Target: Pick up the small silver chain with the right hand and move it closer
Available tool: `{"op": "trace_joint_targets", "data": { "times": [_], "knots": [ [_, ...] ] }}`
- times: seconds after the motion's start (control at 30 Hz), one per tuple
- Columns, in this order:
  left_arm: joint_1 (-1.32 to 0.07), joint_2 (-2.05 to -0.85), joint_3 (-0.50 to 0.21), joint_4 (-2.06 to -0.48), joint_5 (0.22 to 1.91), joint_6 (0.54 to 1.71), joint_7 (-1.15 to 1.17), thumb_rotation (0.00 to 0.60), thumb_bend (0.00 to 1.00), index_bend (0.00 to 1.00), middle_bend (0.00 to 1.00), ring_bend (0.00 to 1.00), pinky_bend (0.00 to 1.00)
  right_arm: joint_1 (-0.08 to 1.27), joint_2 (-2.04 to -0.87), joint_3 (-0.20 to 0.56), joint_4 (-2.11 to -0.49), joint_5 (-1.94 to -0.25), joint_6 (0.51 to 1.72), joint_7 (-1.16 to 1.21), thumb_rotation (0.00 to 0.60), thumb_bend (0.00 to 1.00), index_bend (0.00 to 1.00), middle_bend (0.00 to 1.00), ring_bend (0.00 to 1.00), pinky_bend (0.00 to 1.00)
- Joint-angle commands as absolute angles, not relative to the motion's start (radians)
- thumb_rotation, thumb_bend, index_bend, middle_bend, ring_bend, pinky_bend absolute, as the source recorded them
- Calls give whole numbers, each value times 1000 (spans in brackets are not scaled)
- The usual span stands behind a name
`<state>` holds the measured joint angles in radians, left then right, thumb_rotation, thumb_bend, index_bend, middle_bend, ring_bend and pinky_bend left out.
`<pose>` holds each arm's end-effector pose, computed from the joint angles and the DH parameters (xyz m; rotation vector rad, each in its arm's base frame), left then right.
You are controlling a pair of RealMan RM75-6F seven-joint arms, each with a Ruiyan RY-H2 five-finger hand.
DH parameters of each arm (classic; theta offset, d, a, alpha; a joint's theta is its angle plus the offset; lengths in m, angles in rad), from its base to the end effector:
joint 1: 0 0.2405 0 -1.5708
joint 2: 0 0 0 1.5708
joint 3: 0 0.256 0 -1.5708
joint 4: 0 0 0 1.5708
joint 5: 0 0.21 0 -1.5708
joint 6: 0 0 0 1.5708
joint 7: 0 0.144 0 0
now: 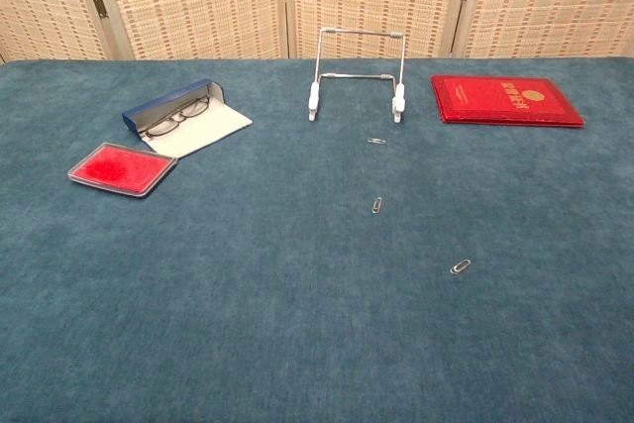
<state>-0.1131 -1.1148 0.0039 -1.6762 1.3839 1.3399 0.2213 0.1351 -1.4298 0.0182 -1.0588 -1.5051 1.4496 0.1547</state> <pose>-0.3204 0.1741 0.1335 -1.4881 -0.9570 -0.6282 -0.3754 -0.1985 0.1042 1.4440 -0.8491 0.8336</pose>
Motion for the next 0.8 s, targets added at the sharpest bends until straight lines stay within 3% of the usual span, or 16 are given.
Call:
{"op": "trace_joint_targets", "data": {
  "times": [0.03,0.33,0.57,0.8],
  "knots": [
    [-113,-1115,4,-1676,1383,1339,221,600,409,0,90,79,0,136,-1411,21,-1088,-1502,1441,141,600,407,0,0,22,0],
    [-114,-1114,6,-1675,1386,1339,219,600,409,0,90,79,0,130,-1348,20,-1193,-1515,1447,110,600,391,0,0,0,0],
    [-113,-1114,8,-1677,1388,1342,218,600,409,0,90,79,0,106,-1226,-5,-1462,-1470,1405,-108,600,391,0,0,0,0],
    [-111,-1115,13,-1678,1399,1348,221,600,409,0,90,79,0,42,-1209,-16,-1604,-1482,1514,-307,600,391,0,0,0,0]
  ]
}}
